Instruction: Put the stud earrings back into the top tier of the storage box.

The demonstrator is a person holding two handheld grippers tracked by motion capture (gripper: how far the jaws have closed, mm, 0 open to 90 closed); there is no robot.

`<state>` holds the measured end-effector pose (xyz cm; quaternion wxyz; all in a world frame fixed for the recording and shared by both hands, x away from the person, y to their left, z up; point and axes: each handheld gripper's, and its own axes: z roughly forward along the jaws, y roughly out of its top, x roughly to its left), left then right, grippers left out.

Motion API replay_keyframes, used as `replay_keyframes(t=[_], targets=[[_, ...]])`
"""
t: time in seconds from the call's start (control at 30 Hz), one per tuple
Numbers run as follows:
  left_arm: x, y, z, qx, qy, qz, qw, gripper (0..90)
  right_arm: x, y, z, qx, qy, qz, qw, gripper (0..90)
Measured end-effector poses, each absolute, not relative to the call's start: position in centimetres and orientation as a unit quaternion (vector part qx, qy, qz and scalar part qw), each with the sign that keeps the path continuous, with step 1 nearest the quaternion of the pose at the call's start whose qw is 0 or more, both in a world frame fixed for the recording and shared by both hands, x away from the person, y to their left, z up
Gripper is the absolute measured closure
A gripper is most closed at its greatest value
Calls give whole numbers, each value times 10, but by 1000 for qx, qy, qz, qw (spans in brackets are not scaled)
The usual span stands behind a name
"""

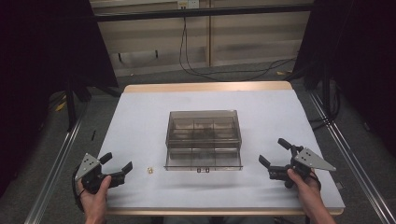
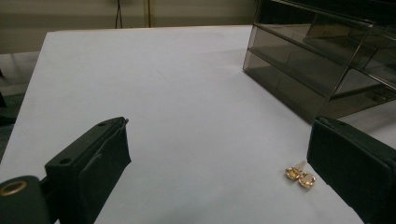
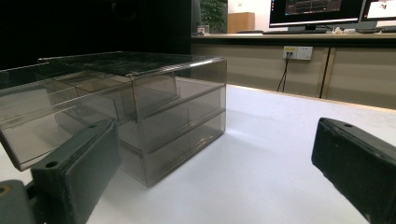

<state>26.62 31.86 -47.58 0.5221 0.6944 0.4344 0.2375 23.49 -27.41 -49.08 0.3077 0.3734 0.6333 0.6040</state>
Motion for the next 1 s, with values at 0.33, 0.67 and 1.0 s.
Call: replay_keyframes(t=[0.33, 0.67, 1.0], targets=[[268, 313, -471, 727, 415, 207, 506, 41, 234, -274, -491, 371, 634, 603, 311, 5], [274, 292, -463, 784, 380, 165, 462, 160, 234, -274, -491, 370, 634, 603, 313, 5], [282, 276, -448, 839, 341, 123, 405, 427, 234, -274, -491, 370, 634, 603, 313, 5]])
